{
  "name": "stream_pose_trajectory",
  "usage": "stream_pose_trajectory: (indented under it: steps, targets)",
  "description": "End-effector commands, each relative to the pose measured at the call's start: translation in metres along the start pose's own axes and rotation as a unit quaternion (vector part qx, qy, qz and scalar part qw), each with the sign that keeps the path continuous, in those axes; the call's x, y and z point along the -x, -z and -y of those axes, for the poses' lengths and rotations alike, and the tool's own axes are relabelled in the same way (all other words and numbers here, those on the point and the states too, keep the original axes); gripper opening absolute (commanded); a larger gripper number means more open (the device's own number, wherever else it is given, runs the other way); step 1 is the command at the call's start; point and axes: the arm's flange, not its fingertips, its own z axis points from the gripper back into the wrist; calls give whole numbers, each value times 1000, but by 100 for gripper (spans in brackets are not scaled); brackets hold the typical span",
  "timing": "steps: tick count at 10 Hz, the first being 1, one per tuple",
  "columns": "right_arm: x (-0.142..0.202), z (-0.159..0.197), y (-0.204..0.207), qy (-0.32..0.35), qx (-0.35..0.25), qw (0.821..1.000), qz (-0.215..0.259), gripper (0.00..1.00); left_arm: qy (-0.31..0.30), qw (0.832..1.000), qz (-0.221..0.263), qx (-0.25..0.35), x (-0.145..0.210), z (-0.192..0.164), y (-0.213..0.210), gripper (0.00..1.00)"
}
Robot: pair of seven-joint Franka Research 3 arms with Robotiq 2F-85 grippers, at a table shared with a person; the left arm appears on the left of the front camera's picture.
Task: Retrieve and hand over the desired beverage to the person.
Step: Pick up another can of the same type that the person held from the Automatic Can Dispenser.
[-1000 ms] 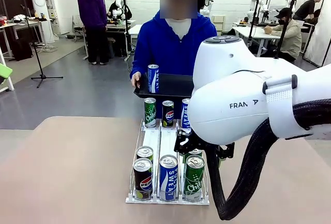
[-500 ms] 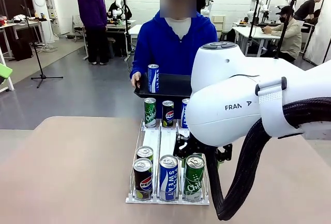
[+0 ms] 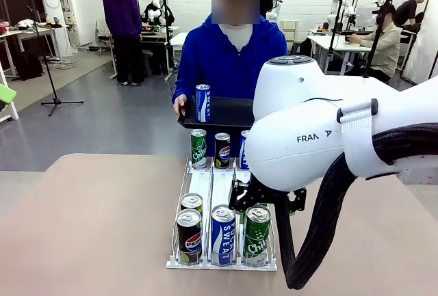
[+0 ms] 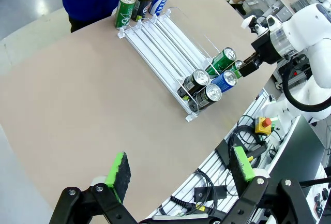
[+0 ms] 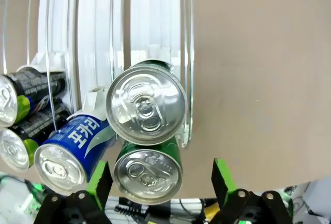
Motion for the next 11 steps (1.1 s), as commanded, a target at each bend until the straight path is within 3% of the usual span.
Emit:
stream_pose_trajectory:
  steps: [1, 2, 4, 5, 6, 7, 9, 11]
  targets:
    - [-2, 1, -3, -17, -26, 999, -30, 41, 8, 1000, 5, 8, 1, -2, 0, 100]
    - [-2, 1, -3, -15, -28, 999, -31, 0, 8, 1000, 5, 8, 1, -2, 0, 100]
    - [-2, 1, -3, -17, -28, 999, -34, 0, 8, 1000, 5, 8, 1, -2, 0, 100]
    - [-2, 1, -3, -17, -28, 999, -34, 14, 8, 1000, 5, 8, 1, -2, 0, 100]
    - [-2, 1, -3, -17, -26, 999, -35, 3, 8, 1000, 5, 8, 1, -2, 0, 100]
    - [-1, 2, -4, -13, -18, 999, -31, 0, 8, 1000, 5, 8, 1, -2, 0, 100]
    - [3, 3, -21, 3, -2, 1000, -29, 0, 8, 1000, 5, 8, 1, -2, 0, 100]
    - [15, 6, -76, 12, 15, 1000, -16, 0, 8, 1000, 5, 8, 1, -2, 0, 100]
